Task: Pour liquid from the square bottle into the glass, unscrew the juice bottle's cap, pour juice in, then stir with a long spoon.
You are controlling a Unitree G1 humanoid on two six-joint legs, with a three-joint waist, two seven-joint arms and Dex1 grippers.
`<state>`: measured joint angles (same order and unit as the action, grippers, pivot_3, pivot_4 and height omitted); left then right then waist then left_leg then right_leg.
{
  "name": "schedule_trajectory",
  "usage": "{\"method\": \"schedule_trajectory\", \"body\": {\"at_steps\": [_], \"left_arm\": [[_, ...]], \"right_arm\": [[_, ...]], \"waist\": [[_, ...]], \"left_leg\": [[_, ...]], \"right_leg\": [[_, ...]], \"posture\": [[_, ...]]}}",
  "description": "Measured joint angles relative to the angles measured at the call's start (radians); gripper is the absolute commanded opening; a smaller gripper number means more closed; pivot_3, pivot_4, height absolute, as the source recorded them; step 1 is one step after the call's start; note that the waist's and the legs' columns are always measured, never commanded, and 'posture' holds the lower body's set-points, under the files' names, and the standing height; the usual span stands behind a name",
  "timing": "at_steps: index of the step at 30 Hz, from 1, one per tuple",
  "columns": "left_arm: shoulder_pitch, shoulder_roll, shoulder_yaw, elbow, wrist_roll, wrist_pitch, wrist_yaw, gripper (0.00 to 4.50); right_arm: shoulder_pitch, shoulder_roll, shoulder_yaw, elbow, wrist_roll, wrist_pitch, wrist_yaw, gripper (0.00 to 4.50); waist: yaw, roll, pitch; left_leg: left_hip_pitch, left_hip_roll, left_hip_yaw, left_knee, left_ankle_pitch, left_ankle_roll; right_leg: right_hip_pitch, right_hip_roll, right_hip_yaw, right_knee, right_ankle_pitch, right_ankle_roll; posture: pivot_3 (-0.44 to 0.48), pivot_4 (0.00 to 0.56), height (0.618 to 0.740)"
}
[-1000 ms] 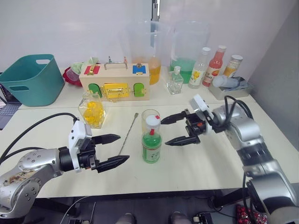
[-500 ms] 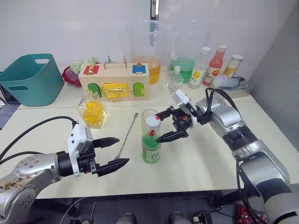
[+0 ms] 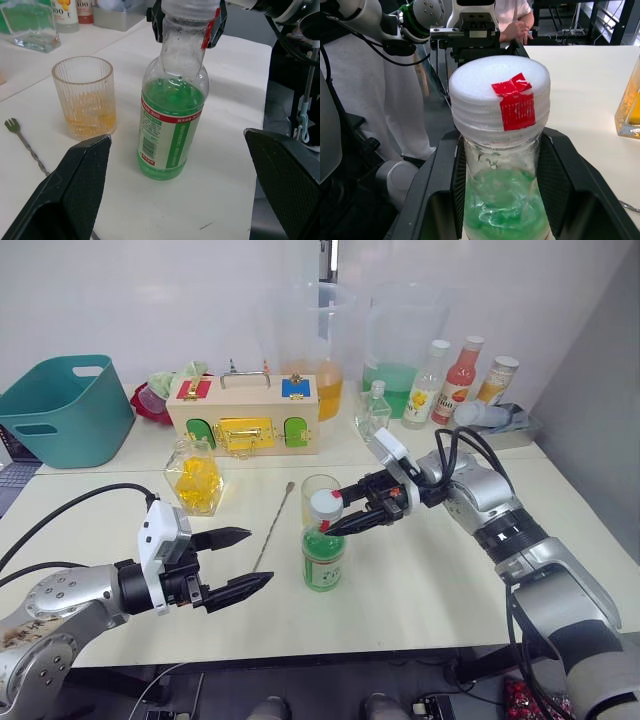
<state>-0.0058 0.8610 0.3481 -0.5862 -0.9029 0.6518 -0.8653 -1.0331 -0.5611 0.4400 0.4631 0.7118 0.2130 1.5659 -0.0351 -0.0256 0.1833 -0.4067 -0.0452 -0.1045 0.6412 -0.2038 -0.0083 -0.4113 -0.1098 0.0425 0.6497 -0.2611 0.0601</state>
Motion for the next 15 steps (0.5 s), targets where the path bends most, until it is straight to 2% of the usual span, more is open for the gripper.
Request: {"method": "schedule_trajectory", "body": {"at_steps": [3, 7, 9, 11, 15], "left_arm": [[-0.02, 0.0, -0.007, 0.026, 0.0, 0.0, -0.028, 4.5], [-0.058, -0.013, -0.036, 0.045, 0.001, -0.004, -0.051, 4.5], [-0.082, -0.034, -0.052, 0.06, 0.002, -0.015, -0.057, 4.5], [-0.117, -0.053, -0.073, 0.096, 0.004, -0.028, -0.072, 4.5], [-0.149, -0.059, -0.107, 0.15, 0.021, -0.04, -0.112, 4.5]], "right_arm": [[0.075, -0.032, -0.087, -0.125, -0.004, 0.065, -0.052, 1.45], [0.175, -0.059, -0.208, -0.317, -0.001, 0.154, -0.19, 1.45], [0.243, -0.068, -0.269, -0.445, 0.01, 0.22, -0.296, 1.45], [0.357, -0.078, -0.337, -0.645, 0.046, 0.332, -0.484, 1.45], [0.435, -0.083, -0.383, -0.851, 0.078, 0.495, -0.721, 1.45]], "waist": [[0.004, 0.0, 0.0], [0.011, 0.0, 0.0], [0.013, 0.0, 0.0], [0.02, 0.0, 0.0], [0.018, 0.0, 0.0]], "left_leg": [[-0.004, 0.0, 0.0, 0.001, 0.0, 0.0], [-0.008, 0.0, 0.001, 0.002, 0.0, 0.0], [-0.007, 0.001, 0.002, 0.002, 0.0, 0.0], [-0.008, 0.002, 0.002, 0.002, 0.0, 0.0], [-0.007, 0.001, 0.004, 0.003, 0.001, -0.001]], "right_leg": [[-0.006, 0.0, 0.001, 0.002, 0.0, 0.0], [-0.012, -0.001, 0.002, 0.008, 0.001, -0.001], [-0.012, 0.0, 0.001, 0.009, 0.001, -0.002], [-0.012, 0.0, 0.001, 0.01, 0.001, -0.002], [-0.012, 0.0, 0.002, 0.009, 0.001, -0.002]], "posture": [[0.0, 0.15, 0.74], [0.0, 0.15, 0.74], [0.0, 0.15, 0.74], [0.0, 0.15, 0.74], [0.0, 0.15, 0.74]]}}
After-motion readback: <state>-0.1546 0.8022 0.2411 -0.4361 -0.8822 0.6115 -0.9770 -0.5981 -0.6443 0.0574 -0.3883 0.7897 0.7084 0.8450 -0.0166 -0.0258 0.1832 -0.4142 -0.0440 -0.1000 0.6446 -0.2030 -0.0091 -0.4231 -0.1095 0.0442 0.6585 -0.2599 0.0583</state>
